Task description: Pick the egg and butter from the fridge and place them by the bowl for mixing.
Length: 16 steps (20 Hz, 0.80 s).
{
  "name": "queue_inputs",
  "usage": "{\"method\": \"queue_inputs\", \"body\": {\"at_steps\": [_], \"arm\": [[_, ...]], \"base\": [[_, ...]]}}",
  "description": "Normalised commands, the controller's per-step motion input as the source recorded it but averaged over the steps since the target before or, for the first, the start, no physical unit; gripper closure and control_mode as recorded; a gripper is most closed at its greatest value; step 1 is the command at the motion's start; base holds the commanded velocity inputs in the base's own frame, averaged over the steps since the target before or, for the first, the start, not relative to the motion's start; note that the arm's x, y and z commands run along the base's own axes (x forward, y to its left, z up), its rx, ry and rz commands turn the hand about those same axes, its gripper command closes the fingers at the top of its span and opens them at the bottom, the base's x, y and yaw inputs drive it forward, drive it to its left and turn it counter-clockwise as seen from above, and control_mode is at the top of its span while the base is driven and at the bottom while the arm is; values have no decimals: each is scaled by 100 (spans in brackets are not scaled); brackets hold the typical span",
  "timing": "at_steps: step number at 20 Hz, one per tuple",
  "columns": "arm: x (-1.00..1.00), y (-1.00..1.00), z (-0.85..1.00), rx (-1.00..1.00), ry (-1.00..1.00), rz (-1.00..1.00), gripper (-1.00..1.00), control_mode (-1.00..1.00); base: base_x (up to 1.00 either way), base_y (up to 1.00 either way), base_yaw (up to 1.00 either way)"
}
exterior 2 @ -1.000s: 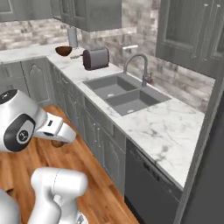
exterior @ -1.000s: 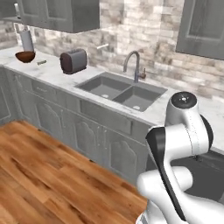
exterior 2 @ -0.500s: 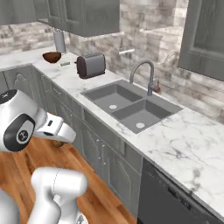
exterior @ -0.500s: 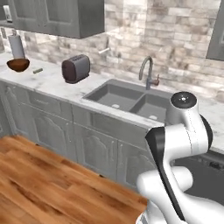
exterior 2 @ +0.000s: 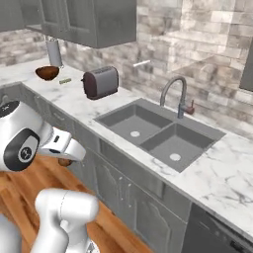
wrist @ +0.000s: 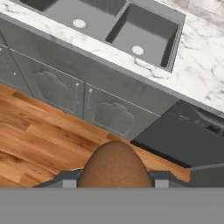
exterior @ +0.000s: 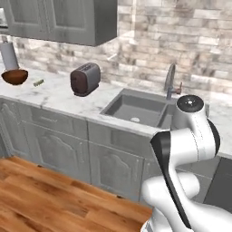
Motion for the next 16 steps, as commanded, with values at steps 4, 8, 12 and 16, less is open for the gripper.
{"method": "queue_inputs", "body": {"at_steps": [4,8,12,16], "arm": [[0,0,0,0,0,0,100,100],[0,0,0,0,0,0,100,100],[0,0,0,0,0,0,100,100],[0,0,0,0,0,0,100,100]], "base": [[63,56,-27],[55,64,-22],[49,74,-12],[49,76,-9]]}}
